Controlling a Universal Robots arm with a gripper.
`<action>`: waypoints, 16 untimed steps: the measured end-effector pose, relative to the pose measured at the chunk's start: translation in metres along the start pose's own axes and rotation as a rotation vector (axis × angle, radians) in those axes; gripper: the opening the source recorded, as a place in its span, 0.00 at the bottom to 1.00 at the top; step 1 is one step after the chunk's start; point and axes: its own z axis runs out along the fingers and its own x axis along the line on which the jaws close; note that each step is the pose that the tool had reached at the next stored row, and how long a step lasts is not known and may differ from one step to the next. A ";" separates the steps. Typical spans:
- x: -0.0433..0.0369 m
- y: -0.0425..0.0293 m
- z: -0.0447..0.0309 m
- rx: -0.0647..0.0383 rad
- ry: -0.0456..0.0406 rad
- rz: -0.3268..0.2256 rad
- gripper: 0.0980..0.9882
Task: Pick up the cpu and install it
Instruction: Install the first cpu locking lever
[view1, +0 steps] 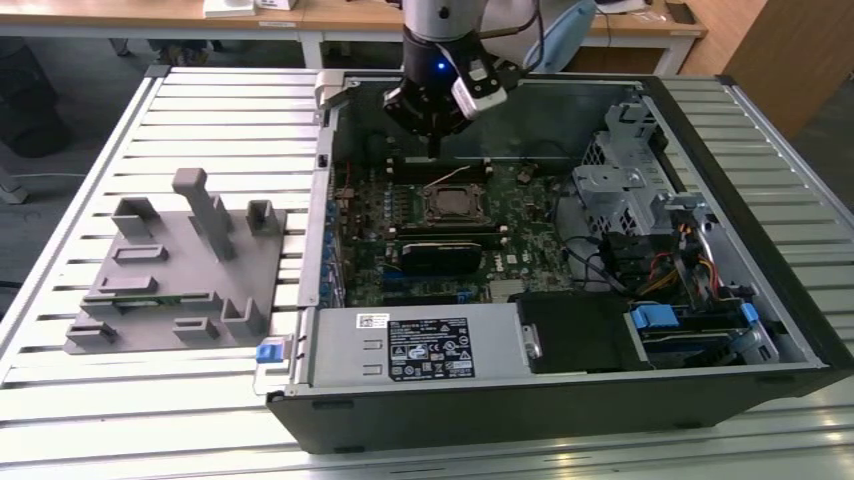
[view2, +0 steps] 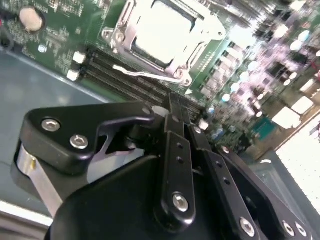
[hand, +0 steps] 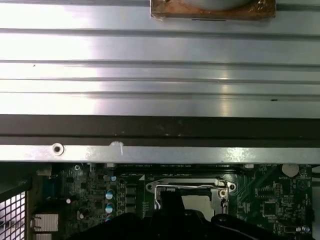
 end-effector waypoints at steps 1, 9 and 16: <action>0.0000 -0.0009 0.0000 -0.010 0.0002 0.000 0.01; -0.0073 -0.0015 0.0036 -0.011 0.0001 0.003 0.01; -0.0104 -0.0018 0.0094 -0.011 0.0001 0.003 0.01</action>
